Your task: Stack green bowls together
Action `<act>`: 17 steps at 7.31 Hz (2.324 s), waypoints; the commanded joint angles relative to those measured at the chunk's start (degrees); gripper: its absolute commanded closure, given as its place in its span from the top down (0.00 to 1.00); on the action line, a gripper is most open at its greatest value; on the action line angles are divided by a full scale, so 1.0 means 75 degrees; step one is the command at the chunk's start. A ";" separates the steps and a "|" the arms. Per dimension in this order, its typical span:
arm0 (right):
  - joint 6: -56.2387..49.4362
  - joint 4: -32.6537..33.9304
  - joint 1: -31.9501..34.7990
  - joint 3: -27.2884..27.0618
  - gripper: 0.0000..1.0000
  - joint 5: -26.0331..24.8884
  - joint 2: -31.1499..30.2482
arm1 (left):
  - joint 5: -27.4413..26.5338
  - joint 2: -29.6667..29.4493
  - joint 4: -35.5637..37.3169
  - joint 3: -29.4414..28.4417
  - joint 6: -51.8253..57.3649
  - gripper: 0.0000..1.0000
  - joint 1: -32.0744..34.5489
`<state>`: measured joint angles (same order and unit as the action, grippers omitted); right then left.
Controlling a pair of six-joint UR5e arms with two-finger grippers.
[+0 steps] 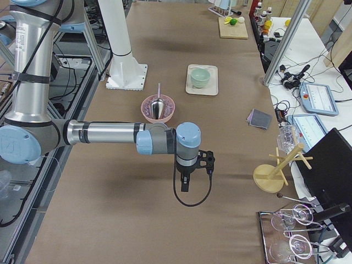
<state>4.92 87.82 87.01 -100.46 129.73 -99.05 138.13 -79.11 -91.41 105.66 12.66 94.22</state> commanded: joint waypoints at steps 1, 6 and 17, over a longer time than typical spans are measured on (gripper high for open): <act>0.0000 -0.0002 0.0001 0.0000 1.00 0.0000 0.0000 | 0.0004 0.0001 0.0000 0.0021 0.0000 0.99 0.0000; 0.0000 -0.0002 -0.0011 0.0000 1.00 0.0012 0.0000 | 0.0004 0.0013 0.0000 0.0057 0.0000 0.99 0.0012; 0.0000 -0.1233 -0.0011 0.0540 1.00 0.0059 -0.0094 | 0.0004 0.0013 0.0000 0.0022 0.0000 0.99 0.0000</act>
<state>4.92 78.59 86.92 -96.40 130.16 -99.76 138.16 -79.01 -91.41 105.84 12.66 94.22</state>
